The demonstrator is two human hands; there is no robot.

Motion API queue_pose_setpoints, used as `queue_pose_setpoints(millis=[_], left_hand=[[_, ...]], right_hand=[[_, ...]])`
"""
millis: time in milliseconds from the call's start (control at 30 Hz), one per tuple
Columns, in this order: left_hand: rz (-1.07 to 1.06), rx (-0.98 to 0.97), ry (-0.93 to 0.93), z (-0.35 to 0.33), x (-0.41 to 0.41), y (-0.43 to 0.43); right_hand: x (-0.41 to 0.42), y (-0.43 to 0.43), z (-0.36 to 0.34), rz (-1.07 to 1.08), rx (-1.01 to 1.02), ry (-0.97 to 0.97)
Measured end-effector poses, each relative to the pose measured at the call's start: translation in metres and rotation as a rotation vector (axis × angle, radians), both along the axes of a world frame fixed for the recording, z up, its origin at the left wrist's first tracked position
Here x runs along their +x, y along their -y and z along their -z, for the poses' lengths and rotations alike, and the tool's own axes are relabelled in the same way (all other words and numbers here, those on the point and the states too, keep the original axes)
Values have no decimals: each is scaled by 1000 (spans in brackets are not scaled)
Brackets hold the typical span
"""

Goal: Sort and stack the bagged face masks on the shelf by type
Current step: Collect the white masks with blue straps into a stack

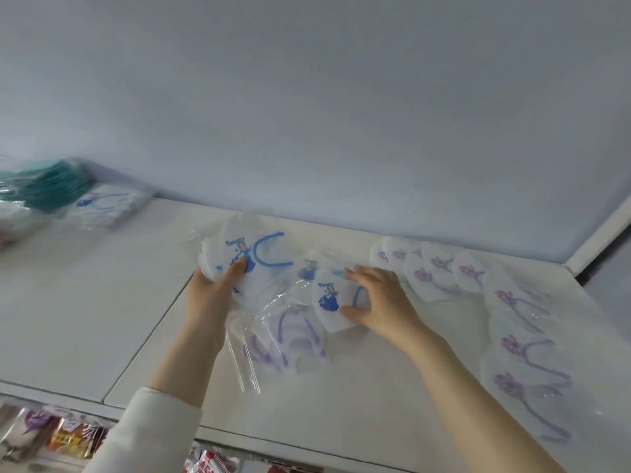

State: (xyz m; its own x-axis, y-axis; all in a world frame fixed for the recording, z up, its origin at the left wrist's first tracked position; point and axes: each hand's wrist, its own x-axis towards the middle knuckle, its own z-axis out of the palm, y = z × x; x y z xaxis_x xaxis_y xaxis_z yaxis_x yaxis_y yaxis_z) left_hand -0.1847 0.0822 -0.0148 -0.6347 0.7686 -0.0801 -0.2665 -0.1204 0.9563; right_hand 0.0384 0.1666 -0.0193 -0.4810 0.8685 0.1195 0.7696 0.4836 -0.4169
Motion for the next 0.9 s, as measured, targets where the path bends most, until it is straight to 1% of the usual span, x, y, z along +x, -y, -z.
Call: queue_pose_setpoints(millis=[67,100,167,233,300,367,433,467,500,533,600,633,667,700,767,800,833,867,900], left_hand=[[-24,-1,-4,0,-4,5],[-35,0,-3,1,-6,6],[-45,-10,-7,2,-9,9],[-36,-27,-15,3,-12,11],[-28,-47,-34,3,-16,11],[-16,-58,-56,2,-17,10],[27,-63,-96,0,-11,7],[65,-67,-120,-1,-4,6],[108,-71,-132,-3,3,5],[161,-73,-132,-6,11,5],[276,-52,-122,-9,27,4],[307,-45,-143,-9,31,3],[314,-49,-175,-7,31,2],[303,-57,-182,-6,28,2],[251,-90,-156,-3,14,3],[215,-100,-142,-2,5,4],[175,-99,-122,-1,-5,4],[143,-94,-108,-1,-14,5],[119,-91,-90,0,-23,5]], right_hand=[[-2,-10,-6,17,-92,136],[-4,-13,-8,21,-106,172],[-9,-17,-6,31,-65,155],[-8,-19,-6,58,-27,6],[-1,-23,-9,83,-70,-230],[9,-26,-18,98,-136,-492],[12,-25,-30,69,-257,-735],[7,-21,-36,33,-311,-787],[-1,-16,-40,-12,-328,-772],[-12,-8,-42,-50,-298,-709],[-37,4,-36,-71,-136,-561],[-47,9,-33,-68,-56,-523],[-53,12,-29,-72,-17,-511],[-56,12,-27,-82,-22,-519],[-54,4,-24,-60,-81,-530],[-49,-5,-20,-8,-82,-471],[-44,-14,-17,49,-83,-343],[-39,-22,-13,86,-99,-171],[-35,-28,-9,92,-124,-14]])
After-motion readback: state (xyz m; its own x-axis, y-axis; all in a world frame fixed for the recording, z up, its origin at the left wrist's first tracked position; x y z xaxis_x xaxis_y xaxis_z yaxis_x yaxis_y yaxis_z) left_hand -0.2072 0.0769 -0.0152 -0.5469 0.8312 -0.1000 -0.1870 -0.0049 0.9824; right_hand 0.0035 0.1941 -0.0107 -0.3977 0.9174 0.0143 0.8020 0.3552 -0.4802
